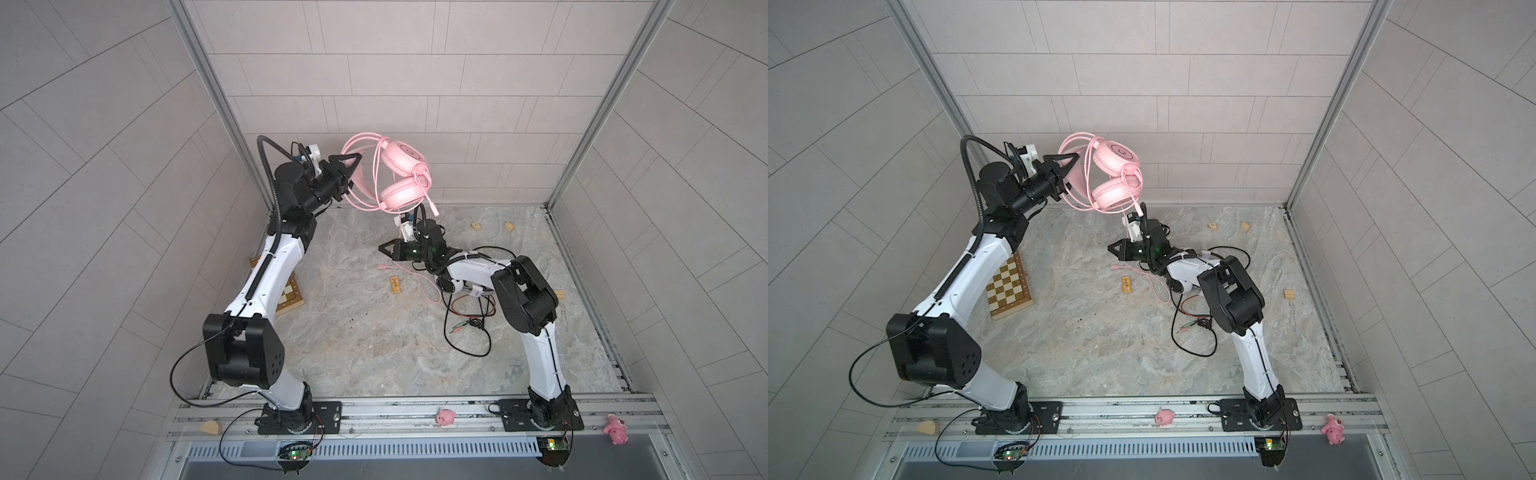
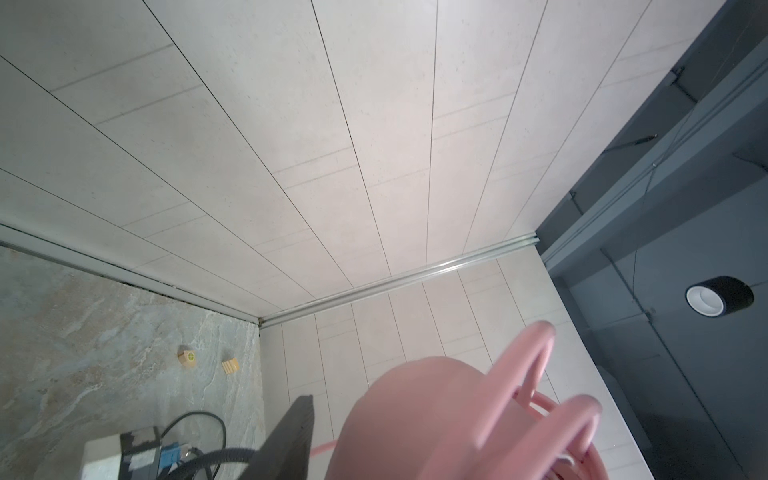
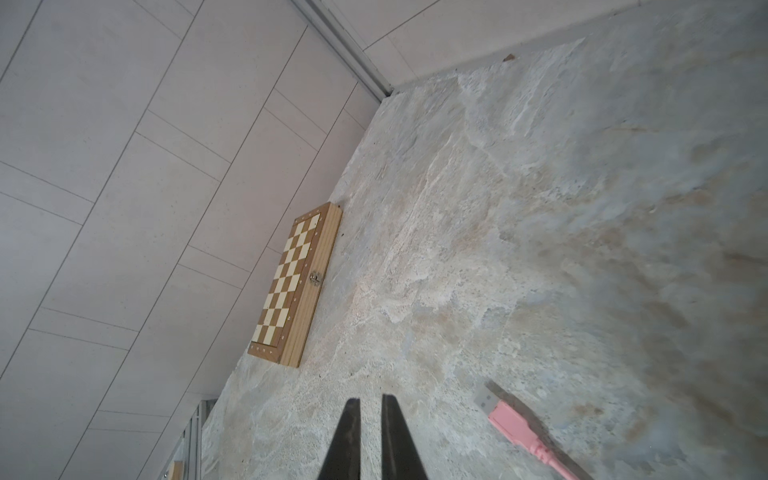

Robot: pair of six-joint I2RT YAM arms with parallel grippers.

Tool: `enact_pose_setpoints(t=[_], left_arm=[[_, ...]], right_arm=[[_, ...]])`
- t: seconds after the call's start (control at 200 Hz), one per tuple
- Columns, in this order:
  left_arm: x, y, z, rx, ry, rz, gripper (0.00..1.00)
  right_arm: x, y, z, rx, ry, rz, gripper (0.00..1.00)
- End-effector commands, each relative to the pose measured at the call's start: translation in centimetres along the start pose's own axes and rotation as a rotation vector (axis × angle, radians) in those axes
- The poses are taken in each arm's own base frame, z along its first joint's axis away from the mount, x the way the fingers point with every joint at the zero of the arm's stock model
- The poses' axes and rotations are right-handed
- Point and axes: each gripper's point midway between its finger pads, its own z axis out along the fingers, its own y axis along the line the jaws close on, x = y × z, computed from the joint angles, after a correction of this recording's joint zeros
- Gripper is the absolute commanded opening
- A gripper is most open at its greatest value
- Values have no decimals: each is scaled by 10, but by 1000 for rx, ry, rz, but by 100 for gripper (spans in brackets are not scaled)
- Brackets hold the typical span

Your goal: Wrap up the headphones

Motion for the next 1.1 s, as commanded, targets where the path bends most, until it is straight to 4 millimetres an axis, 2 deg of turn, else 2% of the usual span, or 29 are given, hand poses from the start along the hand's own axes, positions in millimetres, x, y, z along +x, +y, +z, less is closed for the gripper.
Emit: enact_pose_setpoints(t=[0.0, 0.205, 0.34, 0.52, 0.676, 0.811, 0.911, 1.096], left_arm=[[-34, -63, -12, 161, -151, 33, 0], [-68, -46, -20, 81, -326, 26, 0], [-88, -37, -39, -52, -474, 130, 0], [-115, -35, -71, -189, -688, 275, 0], [-130, -39, -82, -262, -778, 375, 0], [-140, -33, -88, -318, -840, 440, 0], [-141, -25, -85, -379, -826, 514, 0], [-131, 7, -83, -528, -778, 643, 0]], right_arm=[[14, 6, 4, -1, 21, 6, 10], [44, 35, -5, 14, 89, -53, 9], [62, 57, -23, 55, 129, -129, 9], [81, 95, -46, 96, 200, -271, 9], [91, 127, -63, 87, 229, -347, 8], [95, 154, -78, 62, 227, -395, 7], [91, 169, -89, 63, 231, -437, 6], [59, 193, -116, 99, 159, -521, 5]])
